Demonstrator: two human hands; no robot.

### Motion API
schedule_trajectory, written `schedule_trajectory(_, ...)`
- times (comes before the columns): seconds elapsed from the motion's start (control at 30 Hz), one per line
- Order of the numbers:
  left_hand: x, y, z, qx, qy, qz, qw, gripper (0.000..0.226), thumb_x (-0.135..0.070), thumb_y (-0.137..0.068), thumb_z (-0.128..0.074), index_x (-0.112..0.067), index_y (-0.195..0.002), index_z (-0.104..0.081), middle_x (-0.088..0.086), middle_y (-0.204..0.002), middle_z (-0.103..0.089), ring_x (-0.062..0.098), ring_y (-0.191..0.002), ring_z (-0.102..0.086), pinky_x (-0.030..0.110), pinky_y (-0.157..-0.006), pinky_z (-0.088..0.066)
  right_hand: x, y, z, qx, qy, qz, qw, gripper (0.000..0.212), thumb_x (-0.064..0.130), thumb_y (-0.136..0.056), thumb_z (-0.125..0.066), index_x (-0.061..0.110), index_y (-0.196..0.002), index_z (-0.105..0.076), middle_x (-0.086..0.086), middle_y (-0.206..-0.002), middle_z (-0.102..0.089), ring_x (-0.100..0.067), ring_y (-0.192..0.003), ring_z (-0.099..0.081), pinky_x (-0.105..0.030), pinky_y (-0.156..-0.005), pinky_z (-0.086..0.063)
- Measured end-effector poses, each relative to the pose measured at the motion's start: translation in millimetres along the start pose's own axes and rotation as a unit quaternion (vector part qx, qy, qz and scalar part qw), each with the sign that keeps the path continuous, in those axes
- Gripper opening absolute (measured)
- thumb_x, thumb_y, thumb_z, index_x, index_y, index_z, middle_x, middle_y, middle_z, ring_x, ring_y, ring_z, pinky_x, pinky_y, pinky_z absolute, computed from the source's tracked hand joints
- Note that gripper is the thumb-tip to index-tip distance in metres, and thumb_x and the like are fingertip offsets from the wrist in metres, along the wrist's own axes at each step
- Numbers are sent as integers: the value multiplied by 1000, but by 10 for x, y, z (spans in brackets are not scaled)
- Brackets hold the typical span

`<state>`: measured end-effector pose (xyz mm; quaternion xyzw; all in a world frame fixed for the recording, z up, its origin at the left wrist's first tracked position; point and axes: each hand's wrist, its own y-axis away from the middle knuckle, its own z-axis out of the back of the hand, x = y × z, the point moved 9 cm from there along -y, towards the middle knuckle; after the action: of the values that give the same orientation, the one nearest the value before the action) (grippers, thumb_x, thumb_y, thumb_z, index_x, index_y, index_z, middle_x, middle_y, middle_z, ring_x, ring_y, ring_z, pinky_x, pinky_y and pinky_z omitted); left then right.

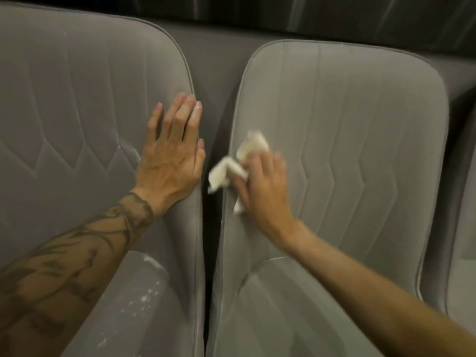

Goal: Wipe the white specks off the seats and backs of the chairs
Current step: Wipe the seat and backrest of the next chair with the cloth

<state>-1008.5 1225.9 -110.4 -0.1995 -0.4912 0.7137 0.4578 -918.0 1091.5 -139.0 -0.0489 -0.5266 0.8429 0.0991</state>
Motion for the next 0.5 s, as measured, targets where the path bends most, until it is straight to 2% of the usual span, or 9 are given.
schedule_trajectory(0.07,-5,1,-1,-6,-5,-2,1000,65,-26,-102,-43,-3,-160,-26,16,-165,-30,29,-158,-20,54,-128,-12,174,680,-120,58,-33,28,997,30,31,-100,-55,4,-93,-65,-17,-98,-58,-31,-82,-51,-46,-71,-46)
schedule_trajectory(0.13,2,0,-10,-8,-3,-2,1000,65,-26,-102,-42,-3,-160,-25,16,-165,-30,29,-158,-20,54,-128,-12,375,1201,-190,115,-54,101,987,30,35,-102,-54,9,-92,-67,-11,-100,-61,-27,-82,-52,-40,-68,-46)
schedule_trajectory(0.2,7,0,-11,-8,0,0,1000,65,-26,-102,-42,-3,-160,-25,16,-165,-29,29,-158,-19,54,-128,-12,434,1334,-209,154,-30,181,971,23,36,-99,-59,14,-96,-66,-8,-100,-63,-26,-81,-55,-37,-68,-44)
schedule_trajectory(0.23,6,-1,-7,-10,-1,0,1000,65,-26,-102,-42,-3,-160,-25,16,-165,-29,29,-158,-19,54,-128,-12,380,1191,-198,148,-11,188,971,21,34,-97,-62,14,-98,-63,-9,-98,-62,-28,-79,-54,-38,-68,-43)
schedule_trajectory(0.27,4,-3,-5,-13,-3,0,1000,65,-26,-102,-43,-3,-160,-25,16,-165,-29,29,-158,-19,54,-128,-13,297,931,-160,120,5,166,979,21,33,-96,-63,12,-98,-60,-12,-95,-60,-28,-77,-52,-40,-68,-43)
schedule_trajectory(0.33,6,-8,-16,-12,0,-1,1000,66,-26,-102,-43,-4,-161,-25,16,-165,-29,29,-158,-18,54,-128,-12,77,228,-12,25,30,67,997,23,32,-97,-60,10,-94,-55,-15,-90,-57,-30,-76,-49,-43,-67,-43)
schedule_trajectory(0.4,26,1,-30,-7,5,0,1000,67,-27,-102,-43,-4,-161,-23,16,-166,-28,29,-159,-17,54,-129,-11,-102,-370,97,-41,47,-23,998,28,38,-101,-54,11,-94,-55,-13,-93,-56,-29,-78,-48,-44,-67,-43)
schedule_trajectory(0.5,34,6,-39,-6,6,-1,1000,67,-25,-101,-43,-4,-161,-23,16,-165,-28,29,-159,-17,54,-128,-12,-100,-464,64,-43,35,-58,997,32,42,-102,-49,12,-95,-55,-9,-95,-55,-23,-82,-47,-41,-69,-43)
